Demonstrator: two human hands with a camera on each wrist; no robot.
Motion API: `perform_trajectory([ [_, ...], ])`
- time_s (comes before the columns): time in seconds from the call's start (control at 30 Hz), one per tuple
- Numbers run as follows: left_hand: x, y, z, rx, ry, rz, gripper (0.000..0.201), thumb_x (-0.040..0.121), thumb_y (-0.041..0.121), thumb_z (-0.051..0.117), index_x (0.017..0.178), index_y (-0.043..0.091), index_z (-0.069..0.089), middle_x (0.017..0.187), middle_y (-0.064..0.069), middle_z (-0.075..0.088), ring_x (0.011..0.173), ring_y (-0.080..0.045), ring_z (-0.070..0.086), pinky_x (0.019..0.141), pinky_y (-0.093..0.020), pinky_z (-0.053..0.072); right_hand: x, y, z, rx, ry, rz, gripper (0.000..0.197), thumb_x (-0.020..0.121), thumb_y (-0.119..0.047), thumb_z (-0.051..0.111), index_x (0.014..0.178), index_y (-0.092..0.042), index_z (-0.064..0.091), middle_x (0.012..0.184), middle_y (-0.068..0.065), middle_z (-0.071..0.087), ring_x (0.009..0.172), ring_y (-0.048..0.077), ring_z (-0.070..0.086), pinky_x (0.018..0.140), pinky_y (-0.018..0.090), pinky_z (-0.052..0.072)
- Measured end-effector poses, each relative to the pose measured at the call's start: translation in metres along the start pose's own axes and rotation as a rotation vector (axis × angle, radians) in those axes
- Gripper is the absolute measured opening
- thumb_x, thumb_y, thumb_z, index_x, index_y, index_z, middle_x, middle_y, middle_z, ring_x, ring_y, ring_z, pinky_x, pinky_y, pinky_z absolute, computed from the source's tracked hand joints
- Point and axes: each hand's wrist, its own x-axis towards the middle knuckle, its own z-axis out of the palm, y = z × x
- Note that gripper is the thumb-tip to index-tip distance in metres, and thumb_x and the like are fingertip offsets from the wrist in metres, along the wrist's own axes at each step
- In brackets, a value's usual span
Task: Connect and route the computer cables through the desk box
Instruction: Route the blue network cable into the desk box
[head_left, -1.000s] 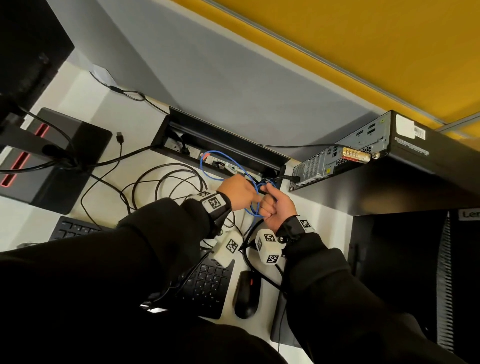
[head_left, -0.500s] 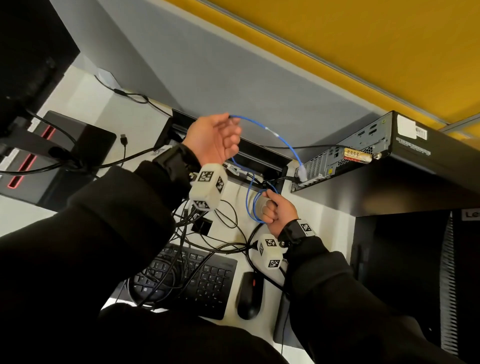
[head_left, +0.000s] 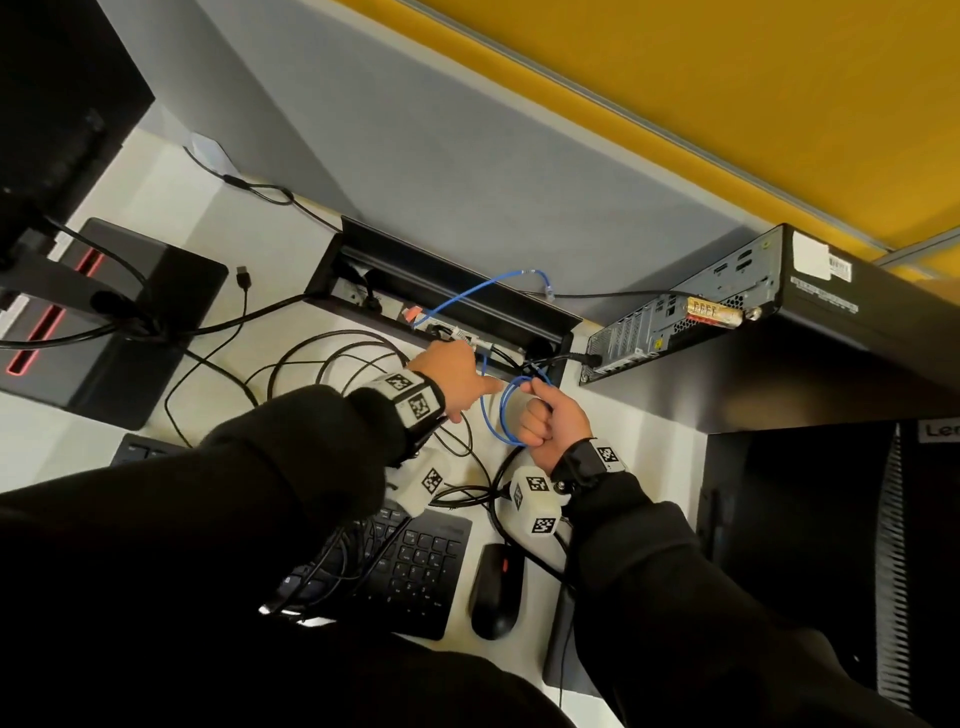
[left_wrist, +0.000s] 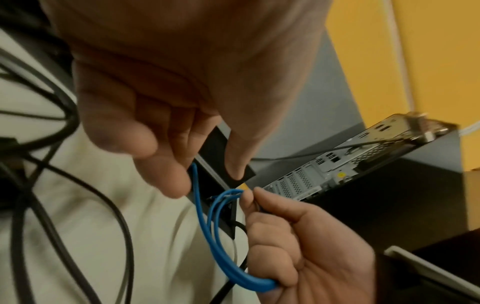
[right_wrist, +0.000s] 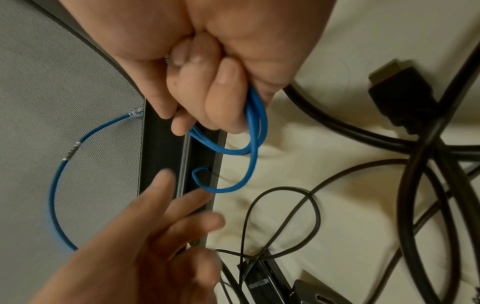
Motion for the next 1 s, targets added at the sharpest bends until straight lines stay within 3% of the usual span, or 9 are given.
perform_trajectory([
  [0.13,0.02,0.007,0.005,-0.01,0.021,0.163,0.006,0.091,0.02,0.065,0.096,0.018,0.068,0.094,-0.004,0.073,0.088,-0.023,0.073,0.079,-0.034,0.059,0.0,0.0,0.0,-0.013,0.002,0.014,0.026,0.106,-0.021,0.044,0.088,-0.009,0.059,0.043,-0.007,0.023,0.031,0.007,0.018,0.035,0.015,0.016],
  [0.2,0.023,0.008,0.002,-0.102,0.073,0.253,0.019,0.088,0.009,0.064,0.083,0.028,0.063,0.09,0.003,0.071,0.092,-0.023,0.07,0.086,-0.038,0.057,0.0,0.0,0.001,-0.009,0.016,0.013,0.026,0.106,-0.02,0.043,0.088,-0.009,0.058,0.042,-0.007,0.023,0.031,0.007,0.018,0.035,0.014,0.016],
  [0.33,0.015,0.008,-0.012,-0.27,0.12,0.464,0.034,0.086,-0.001,0.066,0.072,0.03,0.061,0.072,0.019,0.065,0.066,0.0,0.06,0.07,-0.026,0.05,0.003,-0.002,0.004,0.035,0.034,0.005,0.028,0.107,-0.021,0.041,0.088,-0.008,0.056,0.043,-0.006,0.023,0.031,0.007,0.018,0.034,0.016,0.016],
  [0.4,0.006,0.004,-0.018,-0.272,0.136,0.577,0.037,0.085,-0.005,0.062,0.069,0.029,0.059,0.073,0.018,0.063,0.061,-0.002,0.056,0.067,-0.022,0.044,0.006,-0.005,0.008,0.081,0.024,0.015,0.03,0.108,-0.022,0.039,0.084,-0.011,0.053,0.043,-0.007,0.023,0.031,0.007,0.018,0.032,0.018,0.016],
  [0.47,-0.004,0.0,-0.025,-0.322,0.185,0.669,0.037,0.081,-0.009,0.06,0.069,0.027,0.058,0.082,0.007,0.066,0.075,-0.014,0.064,0.07,-0.026,0.046,0.007,-0.011,0.012,0.126,0.006,0.03,0.033,0.108,-0.024,0.037,0.079,-0.013,0.048,0.041,-0.007,0.023,0.029,0.007,0.018,0.032,0.018,0.015],
  [0.6,-0.018,0.006,-0.048,-0.62,0.384,0.618,0.035,0.084,-0.011,0.059,0.08,0.024,0.062,0.092,-0.003,0.074,0.093,-0.018,0.072,0.085,-0.027,0.055,0.006,-0.018,0.014,0.142,-0.009,0.082,0.036,0.107,-0.029,0.036,0.075,-0.016,0.047,0.041,-0.007,0.023,0.028,0.008,0.019,0.034,0.016,0.013],
  [0.7,-0.024,0.014,-0.08,-0.784,0.431,0.554,0.033,0.094,-0.006,0.054,0.105,0.021,0.069,0.094,-0.002,0.076,0.078,-0.02,0.074,0.072,-0.03,0.058,0.004,-0.015,0.005,0.107,0.009,0.109,0.034,0.107,-0.028,0.038,0.077,-0.016,0.048,0.042,-0.007,0.023,0.029,0.008,0.019,0.034,0.018,0.014],
  [0.8,-0.025,0.016,-0.104,-0.312,0.271,0.619,0.037,0.099,0.006,0.052,0.124,0.025,0.071,0.093,0.003,0.075,0.063,-0.016,0.073,0.065,-0.024,0.058,0.002,-0.014,0.001,0.1,-0.002,0.1,0.033,0.107,-0.028,0.038,0.08,-0.014,0.051,0.04,-0.007,0.023,0.029,0.007,0.019,0.035,0.018,0.013],
  [1.0,-0.027,0.006,-0.107,0.386,-0.107,0.491,0.045,0.095,0.007,0.049,0.111,0.04,0.075,0.089,0.009,0.073,0.06,-0.005,0.069,0.072,-0.029,0.059,-0.001,-0.01,-0.002,0.031,0.033,0.003,0.032,0.108,-0.026,0.039,0.088,-0.01,0.058,0.044,-0.007,0.022,0.033,0.007,0.017,0.037,0.017,0.016],
])
